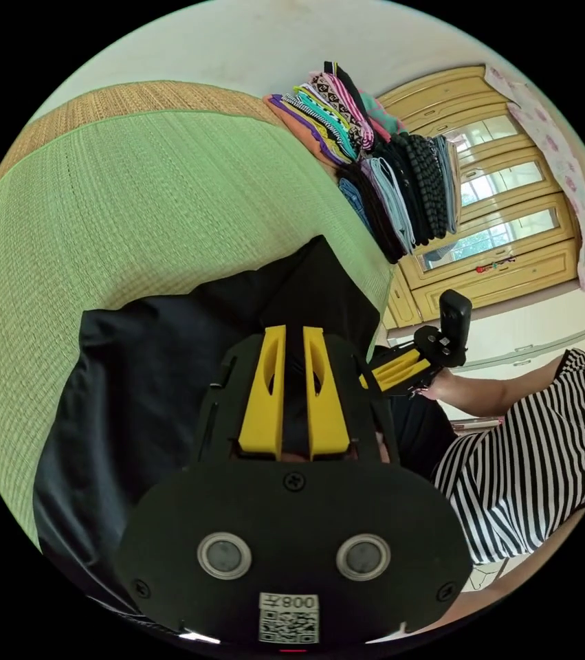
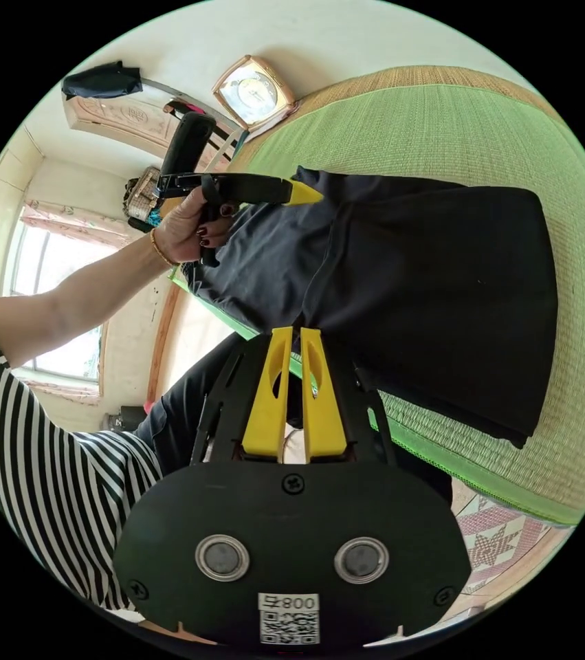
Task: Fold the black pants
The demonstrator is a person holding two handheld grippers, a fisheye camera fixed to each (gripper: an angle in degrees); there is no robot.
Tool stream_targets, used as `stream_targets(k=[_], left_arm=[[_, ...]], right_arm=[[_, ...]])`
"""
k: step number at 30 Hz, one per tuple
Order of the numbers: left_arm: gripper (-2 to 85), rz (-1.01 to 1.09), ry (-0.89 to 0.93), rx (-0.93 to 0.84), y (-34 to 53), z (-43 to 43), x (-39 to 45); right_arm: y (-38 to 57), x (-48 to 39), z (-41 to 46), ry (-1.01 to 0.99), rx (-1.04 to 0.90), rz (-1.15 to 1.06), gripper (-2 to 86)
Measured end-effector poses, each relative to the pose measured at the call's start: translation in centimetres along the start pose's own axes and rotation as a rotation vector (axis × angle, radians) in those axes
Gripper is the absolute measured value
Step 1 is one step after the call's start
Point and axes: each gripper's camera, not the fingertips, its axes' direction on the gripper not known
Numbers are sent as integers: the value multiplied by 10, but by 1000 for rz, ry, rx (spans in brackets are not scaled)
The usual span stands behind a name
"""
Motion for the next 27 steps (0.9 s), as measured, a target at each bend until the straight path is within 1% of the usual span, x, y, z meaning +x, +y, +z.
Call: stream_targets(k=[3,5,8,11,12,14,15,17,20,25,27], left_arm=[[26,-43,-32,-51,4,7,-6],[11,-73,-107,-81,9,7,-9],[4,-50,-83,-28,16,-7,-6],[2,-47,-74,16,20,-18,-4],[2,-53,-79,8,20,-18,-5],[1,-90,-117,-63,21,-9,-15],[1,-102,-142,-95,22,-6,-18],[1,-138,-103,-43,29,-15,-23],[3,-127,-85,47,40,-32,-18],[10,-191,-65,64,56,-36,-25],[13,-203,-32,61,62,-36,-27]], right_arm=[[-3,-3,-5,-18,-36,-9,22],[-5,-9,-16,-7,-16,-22,19],[-14,-14,-33,50,39,-30,11],[-31,-6,-29,75,42,-4,4],[-34,-5,-24,79,28,-6,3],[-44,3,-3,80,-50,31,2],[-45,2,-4,67,-37,22,2],[-49,-5,-8,96,-61,-1,2],[-45,-15,-21,93,-7,-33,4],[-45,-13,-15,74,-22,-25,22],[-44,-19,-19,69,-3,-66,38]])
